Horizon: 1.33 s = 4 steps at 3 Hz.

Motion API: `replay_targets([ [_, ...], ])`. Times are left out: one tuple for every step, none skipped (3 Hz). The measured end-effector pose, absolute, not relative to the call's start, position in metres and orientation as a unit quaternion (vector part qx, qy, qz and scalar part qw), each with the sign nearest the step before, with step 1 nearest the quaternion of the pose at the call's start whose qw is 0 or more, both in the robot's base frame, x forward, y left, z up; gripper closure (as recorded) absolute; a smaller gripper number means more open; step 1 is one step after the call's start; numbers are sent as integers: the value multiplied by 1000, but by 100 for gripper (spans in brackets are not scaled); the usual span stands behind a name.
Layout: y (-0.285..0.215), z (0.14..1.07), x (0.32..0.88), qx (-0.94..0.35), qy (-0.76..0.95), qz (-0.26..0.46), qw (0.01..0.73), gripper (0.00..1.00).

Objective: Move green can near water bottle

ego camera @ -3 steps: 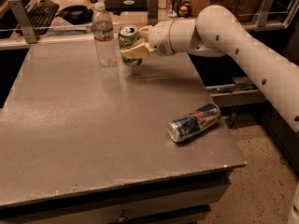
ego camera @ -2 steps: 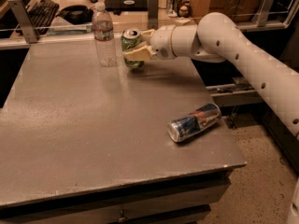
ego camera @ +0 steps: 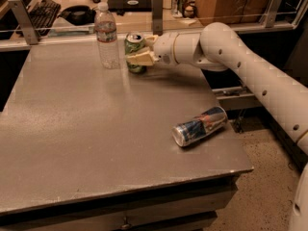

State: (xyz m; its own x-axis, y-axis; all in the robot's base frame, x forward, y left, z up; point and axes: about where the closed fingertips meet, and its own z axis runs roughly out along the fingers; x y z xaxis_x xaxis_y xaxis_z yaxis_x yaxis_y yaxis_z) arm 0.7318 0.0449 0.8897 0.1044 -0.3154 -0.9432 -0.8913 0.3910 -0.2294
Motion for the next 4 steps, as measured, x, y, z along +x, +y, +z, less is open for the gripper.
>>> replay_targets([
  [48, 885, 734, -485, 617, 264, 561, 15],
  [51, 882, 734, -483, 616, 272, 560, 0],
  [52, 886, 732, -486, 614, 279, 556, 0],
  [50, 896, 725, -498, 612, 284, 545, 0],
])
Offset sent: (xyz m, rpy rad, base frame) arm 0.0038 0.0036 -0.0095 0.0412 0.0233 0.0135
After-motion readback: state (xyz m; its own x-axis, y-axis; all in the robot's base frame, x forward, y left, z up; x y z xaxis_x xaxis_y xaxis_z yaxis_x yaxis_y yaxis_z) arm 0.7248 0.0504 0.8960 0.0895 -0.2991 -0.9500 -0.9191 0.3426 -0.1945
